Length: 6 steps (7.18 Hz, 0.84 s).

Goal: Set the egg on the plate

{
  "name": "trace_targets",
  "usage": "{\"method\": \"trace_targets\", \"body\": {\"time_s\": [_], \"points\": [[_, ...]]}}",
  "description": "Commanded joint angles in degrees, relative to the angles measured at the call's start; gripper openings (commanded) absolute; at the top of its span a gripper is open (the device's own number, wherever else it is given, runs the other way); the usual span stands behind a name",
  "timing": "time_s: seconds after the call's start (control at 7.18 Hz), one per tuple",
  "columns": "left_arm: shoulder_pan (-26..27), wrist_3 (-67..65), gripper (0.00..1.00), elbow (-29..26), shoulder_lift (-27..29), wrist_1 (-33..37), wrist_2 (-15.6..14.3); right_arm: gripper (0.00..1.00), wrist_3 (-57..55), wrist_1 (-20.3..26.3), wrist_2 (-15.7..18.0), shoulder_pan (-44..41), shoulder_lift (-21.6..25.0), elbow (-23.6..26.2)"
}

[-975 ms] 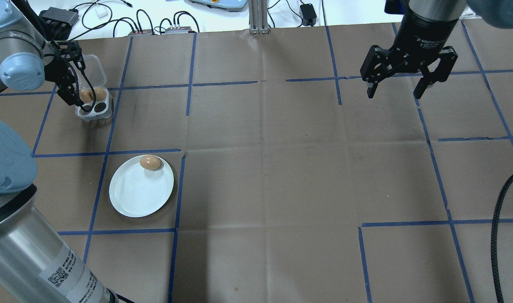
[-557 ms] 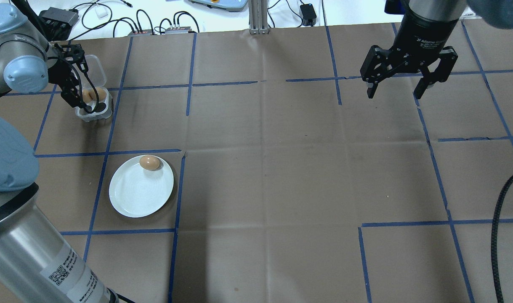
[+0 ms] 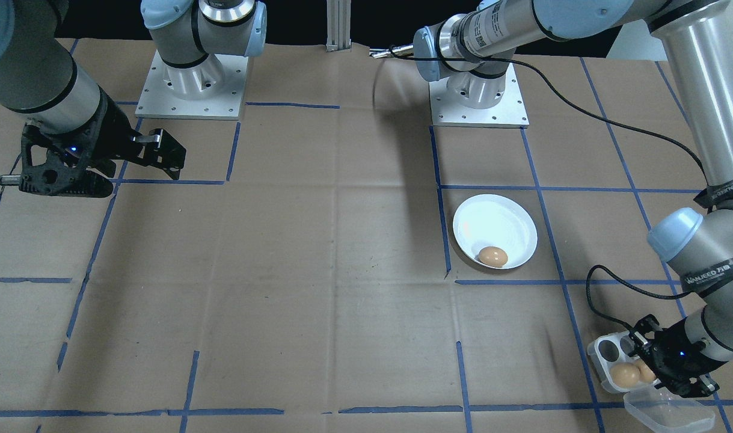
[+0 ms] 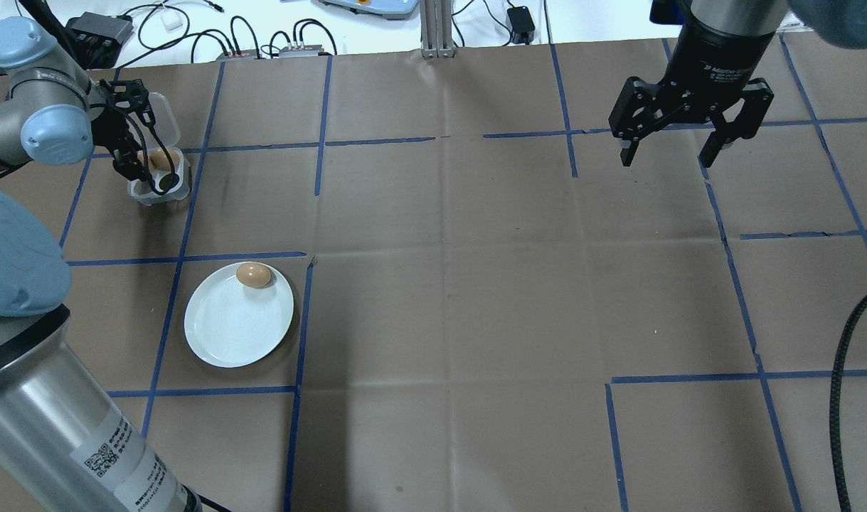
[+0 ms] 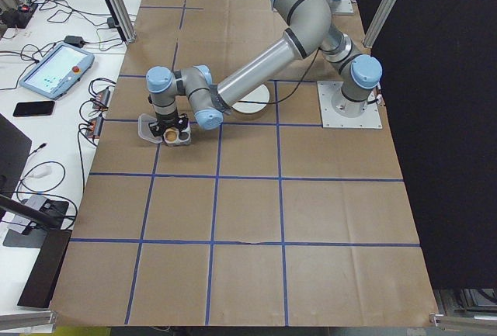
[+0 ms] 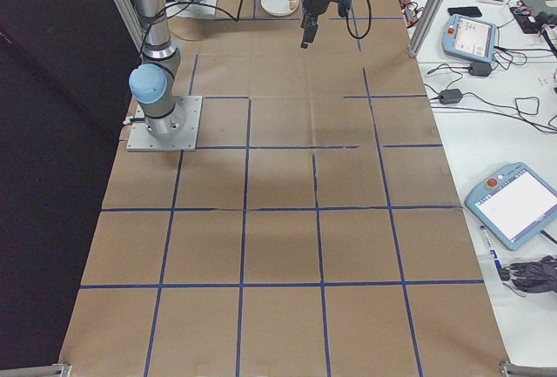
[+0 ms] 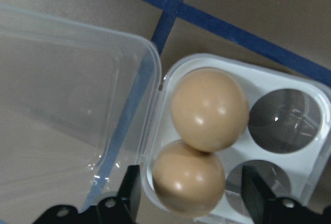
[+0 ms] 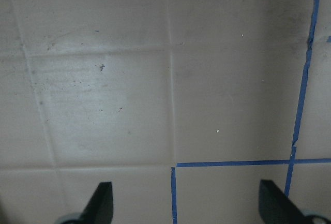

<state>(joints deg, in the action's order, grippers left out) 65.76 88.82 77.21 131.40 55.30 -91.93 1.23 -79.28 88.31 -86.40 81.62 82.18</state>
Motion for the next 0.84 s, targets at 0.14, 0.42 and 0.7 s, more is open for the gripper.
{"method": "trace_targets", "body": {"time_s": [0.14, 0.42, 0.7], "points": [[0.3, -1.3, 0.37, 0.0, -1.1, -0.1, 0.0, 1.00, 0.0, 0.0, -0.1, 0.0, 0.0, 0.0], [0.3, -1.2, 0.37, 0.1, -3.8, 0.6, -0.3, 1.00, 0.0, 0.0, 0.0, 0.0, -0.1, 0.0], [0.3, -3.0, 0.37, 4.2, -10.3, 1.2, -1.0, 1.00, 0.0, 0.0, -0.1, 0.0, 0.0, 0.0]]}}
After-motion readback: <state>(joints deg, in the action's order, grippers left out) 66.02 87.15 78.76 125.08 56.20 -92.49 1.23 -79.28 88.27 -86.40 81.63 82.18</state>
